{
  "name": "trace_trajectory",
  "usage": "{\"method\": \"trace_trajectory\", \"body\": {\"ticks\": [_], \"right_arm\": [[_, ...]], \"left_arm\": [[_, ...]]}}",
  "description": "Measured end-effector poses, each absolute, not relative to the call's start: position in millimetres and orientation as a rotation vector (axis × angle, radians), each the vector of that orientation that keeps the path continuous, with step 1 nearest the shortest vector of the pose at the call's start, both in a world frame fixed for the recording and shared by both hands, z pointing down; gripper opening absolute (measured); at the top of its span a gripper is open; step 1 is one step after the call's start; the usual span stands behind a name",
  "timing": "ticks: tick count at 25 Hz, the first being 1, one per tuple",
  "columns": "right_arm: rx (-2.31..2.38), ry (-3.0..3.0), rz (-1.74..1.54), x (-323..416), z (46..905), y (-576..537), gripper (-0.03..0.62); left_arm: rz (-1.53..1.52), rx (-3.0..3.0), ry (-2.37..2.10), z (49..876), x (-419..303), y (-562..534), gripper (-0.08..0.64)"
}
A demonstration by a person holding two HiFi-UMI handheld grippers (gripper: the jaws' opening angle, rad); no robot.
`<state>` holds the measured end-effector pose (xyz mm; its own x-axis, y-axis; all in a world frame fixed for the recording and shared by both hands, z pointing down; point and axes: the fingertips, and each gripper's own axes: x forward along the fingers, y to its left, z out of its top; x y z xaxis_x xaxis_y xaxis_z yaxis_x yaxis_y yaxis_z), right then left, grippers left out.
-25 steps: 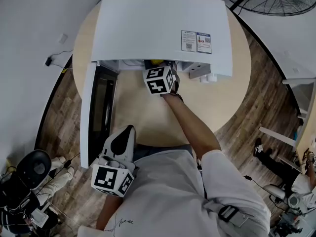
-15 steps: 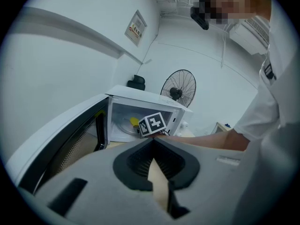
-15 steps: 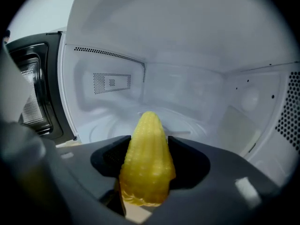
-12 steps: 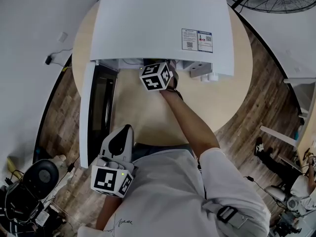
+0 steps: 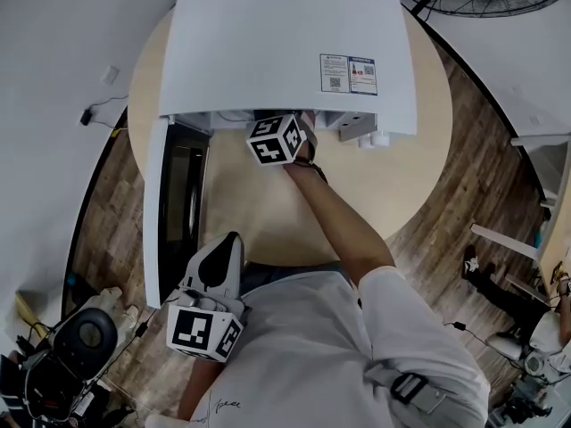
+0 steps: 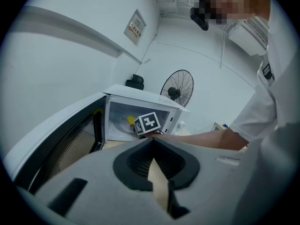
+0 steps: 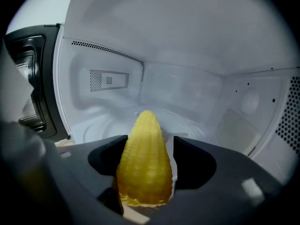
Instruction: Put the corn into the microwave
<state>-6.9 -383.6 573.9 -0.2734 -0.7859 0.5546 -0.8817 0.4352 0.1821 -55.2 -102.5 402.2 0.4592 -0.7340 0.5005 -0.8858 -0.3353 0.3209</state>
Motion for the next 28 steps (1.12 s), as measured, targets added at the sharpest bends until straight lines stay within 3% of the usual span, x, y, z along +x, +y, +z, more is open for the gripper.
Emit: {"method": "trace_trajectory", "body": {"ticks": [6,28], "right_arm": [[1.383,-2.122,0.246,-3,569,-381,0.358],[1.418,-2.163,0.3,3,538,-345,0.352]], "left_arm": [[0.329,2.16,-1.337,400,-54,-101,-0.008],[0.356,2.266,-1.377,385,-54,-82,-0.008]]}}
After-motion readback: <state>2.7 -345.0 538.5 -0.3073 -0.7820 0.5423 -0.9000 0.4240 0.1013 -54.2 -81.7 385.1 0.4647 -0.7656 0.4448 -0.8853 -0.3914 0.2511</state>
